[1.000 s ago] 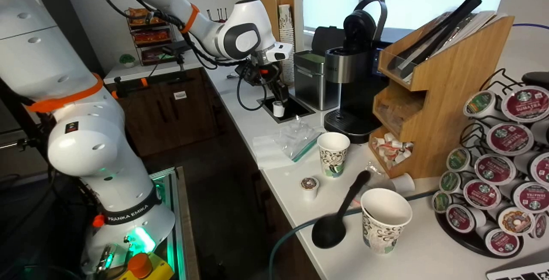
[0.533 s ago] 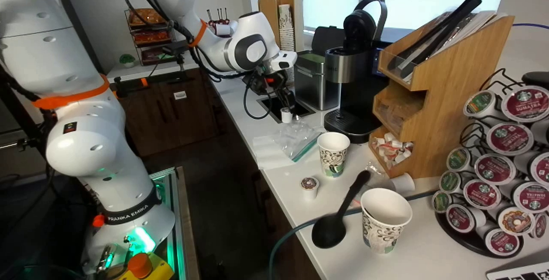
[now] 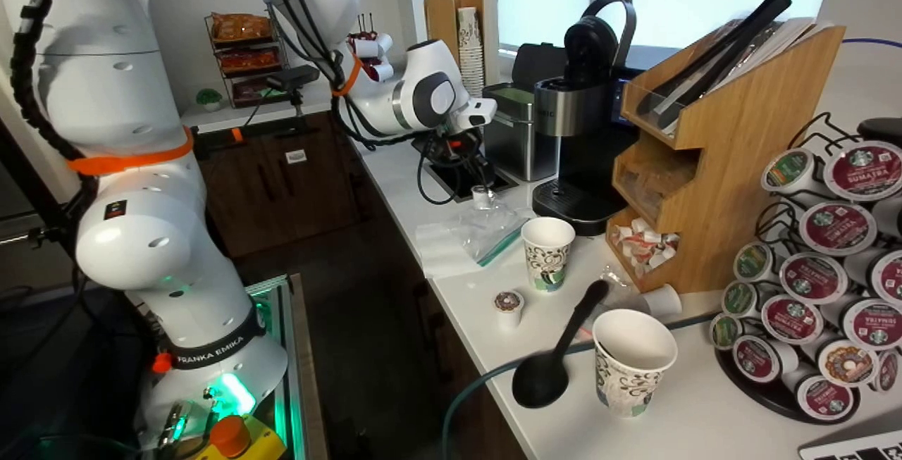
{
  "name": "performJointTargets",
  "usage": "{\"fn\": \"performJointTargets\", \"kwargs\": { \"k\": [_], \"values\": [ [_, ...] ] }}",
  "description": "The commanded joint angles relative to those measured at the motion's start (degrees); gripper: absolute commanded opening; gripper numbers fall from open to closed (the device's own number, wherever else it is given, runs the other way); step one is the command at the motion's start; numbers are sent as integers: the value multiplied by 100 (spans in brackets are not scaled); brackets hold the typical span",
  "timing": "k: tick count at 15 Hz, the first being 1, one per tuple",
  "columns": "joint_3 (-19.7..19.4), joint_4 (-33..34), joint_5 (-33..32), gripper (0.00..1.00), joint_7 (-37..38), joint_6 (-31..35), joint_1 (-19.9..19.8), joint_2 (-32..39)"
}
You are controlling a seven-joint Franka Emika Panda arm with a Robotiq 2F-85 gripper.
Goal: Open the lid of the coffee maker, remove the bottle and put it on the table
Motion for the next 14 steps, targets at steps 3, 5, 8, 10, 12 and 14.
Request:
{"fn": "performJointTargets", "kwargs": {
  "k": [3, 5, 8, 10, 12, 14],
  "values": [
    [-24, 338, -263, 79, 280, -69, 110, 398],
    [-6, 351, -208, 94, 266, -88, 111, 363],
    [85, 215, 18, 100, 201, -116, 76, 15],
    [288, -5, 430, 100, -101, -81, 16, -397],
    [405, -263, 880, 100, -239, -151, 16, -927],
    [131, -430, 1385, 100, -236, -1048, 333, -1489]
  ]
}}
